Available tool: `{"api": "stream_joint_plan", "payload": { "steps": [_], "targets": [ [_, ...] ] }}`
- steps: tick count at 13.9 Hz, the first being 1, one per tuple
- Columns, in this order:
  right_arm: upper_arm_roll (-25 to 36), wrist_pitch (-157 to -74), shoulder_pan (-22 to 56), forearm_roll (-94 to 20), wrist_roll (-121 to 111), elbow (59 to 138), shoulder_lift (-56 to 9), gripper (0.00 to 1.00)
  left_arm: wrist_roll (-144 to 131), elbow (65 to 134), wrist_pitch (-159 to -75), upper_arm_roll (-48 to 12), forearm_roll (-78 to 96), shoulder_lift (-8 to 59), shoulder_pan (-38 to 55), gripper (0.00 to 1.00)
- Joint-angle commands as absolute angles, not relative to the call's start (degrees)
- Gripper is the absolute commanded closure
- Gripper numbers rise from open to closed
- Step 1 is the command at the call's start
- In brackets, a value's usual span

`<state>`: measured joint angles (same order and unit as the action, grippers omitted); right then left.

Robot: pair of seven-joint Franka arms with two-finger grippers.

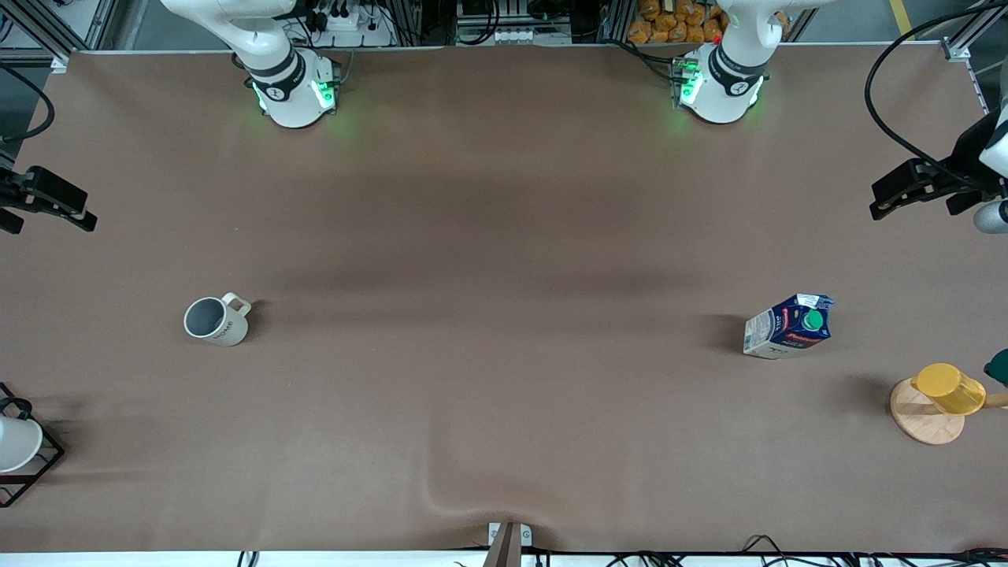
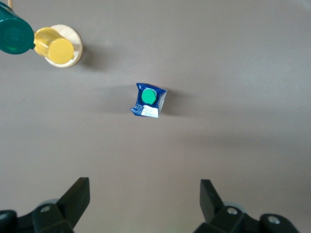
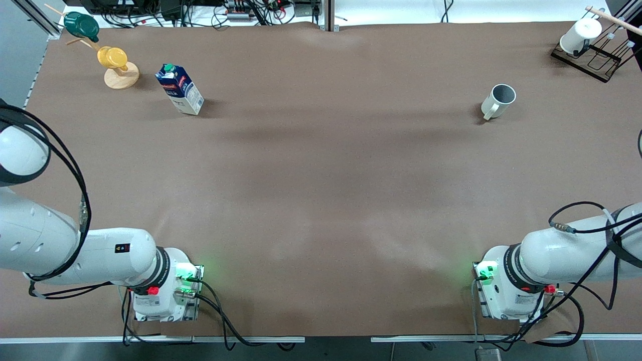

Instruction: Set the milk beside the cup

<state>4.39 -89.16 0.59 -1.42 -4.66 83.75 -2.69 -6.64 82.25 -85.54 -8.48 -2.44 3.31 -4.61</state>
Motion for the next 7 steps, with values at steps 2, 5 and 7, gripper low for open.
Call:
{"api": "stream_joint_plan", "payload": {
  "steps": [2,5,7],
  "targets": [
    [4.04,-88.33,0.44,-0.44,-3.69,83.14,-2.81,0.0,-5.98,81.74,-84.99,-8.7,-2.28,3.34,-4.66,0.0],
    [4.04,-88.42,0.0,-0.53,-4.13,83.14,-3.51,0.0,-5.89,81.65,-85.08,-8.53,-2.37,4.65,-5.01,0.0],
    [4.13,-88.68,-0.09,-0.27,-4.22,82.8,-8.15,0.0,-5.71,81.82,-85.77,-8.44,-2.63,6.41,-5.19,0.0]
  ]
}}
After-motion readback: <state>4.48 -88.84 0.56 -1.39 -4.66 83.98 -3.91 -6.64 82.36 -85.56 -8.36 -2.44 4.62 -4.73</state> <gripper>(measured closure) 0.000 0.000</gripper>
